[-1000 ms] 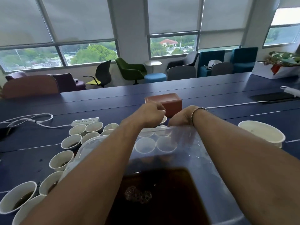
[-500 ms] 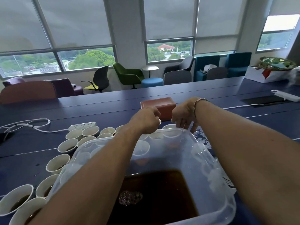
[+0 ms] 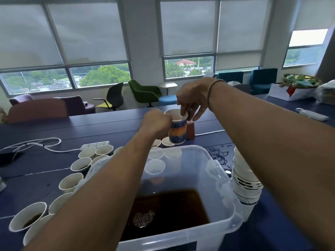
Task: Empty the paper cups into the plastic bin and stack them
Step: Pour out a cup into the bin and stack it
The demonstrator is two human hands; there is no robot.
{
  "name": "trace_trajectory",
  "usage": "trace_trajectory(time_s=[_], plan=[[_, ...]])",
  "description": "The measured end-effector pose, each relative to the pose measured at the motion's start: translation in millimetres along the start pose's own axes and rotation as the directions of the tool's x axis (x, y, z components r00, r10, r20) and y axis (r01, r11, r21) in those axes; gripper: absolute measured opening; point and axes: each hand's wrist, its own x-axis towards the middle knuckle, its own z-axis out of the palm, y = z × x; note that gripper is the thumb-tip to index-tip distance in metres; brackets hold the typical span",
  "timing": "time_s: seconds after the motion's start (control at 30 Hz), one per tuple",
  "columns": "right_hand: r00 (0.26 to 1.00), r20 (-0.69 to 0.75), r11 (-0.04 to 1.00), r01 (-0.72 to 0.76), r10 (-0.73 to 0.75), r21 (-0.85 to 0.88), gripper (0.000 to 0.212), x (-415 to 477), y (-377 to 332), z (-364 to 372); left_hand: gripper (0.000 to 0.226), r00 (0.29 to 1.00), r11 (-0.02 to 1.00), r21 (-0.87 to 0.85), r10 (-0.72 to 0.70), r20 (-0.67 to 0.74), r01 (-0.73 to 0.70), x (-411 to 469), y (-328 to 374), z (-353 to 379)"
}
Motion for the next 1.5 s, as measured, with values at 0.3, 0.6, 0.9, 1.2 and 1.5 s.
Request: trace_trajectory(time_s=[0.3,0.6,0.9,1.2,1.5], plan=[[0.954,0.004,0.927,0.29,-0.3,0.236,0.045,-44.8,6.6,42.7,0.027,0.995,0.994,-0.102,-0.054,-0.079,0.045,-27.5,-13.2,-55.0],[0.897,-0.167,0.702,0.427,-0.41,0.57,0.07,-52.7,36.9,117.3,0.027,0.995,0.969,-0.229,-0.098,-0.02,0.091,-72.4,-18.7,-67.4],[0.868,-0.256,0.7,0.494,-0.425,0.515,0.06,-64.3,64.9,137.3,0.038,0.984,0.983,0.177,0.067,-0.164,-0.038,-87.4,-77.7,-48.0],[0.864,-0.274,0.748,0.504,-0.423,0.433,0.068,-63.5,80.7,149.8,0.039,0.999,0.916,0.4,0.0,-0.039,0.015,-94.0,-104.8,-36.9],[0.858,-0.256,0.829,0.503,-0.445,0.245,0.065,-58.2,87.0,155.5,0.041,0.999,0.888,0.459,0.001,0.038,-0.018,-92.3,-113.9,-37.9]])
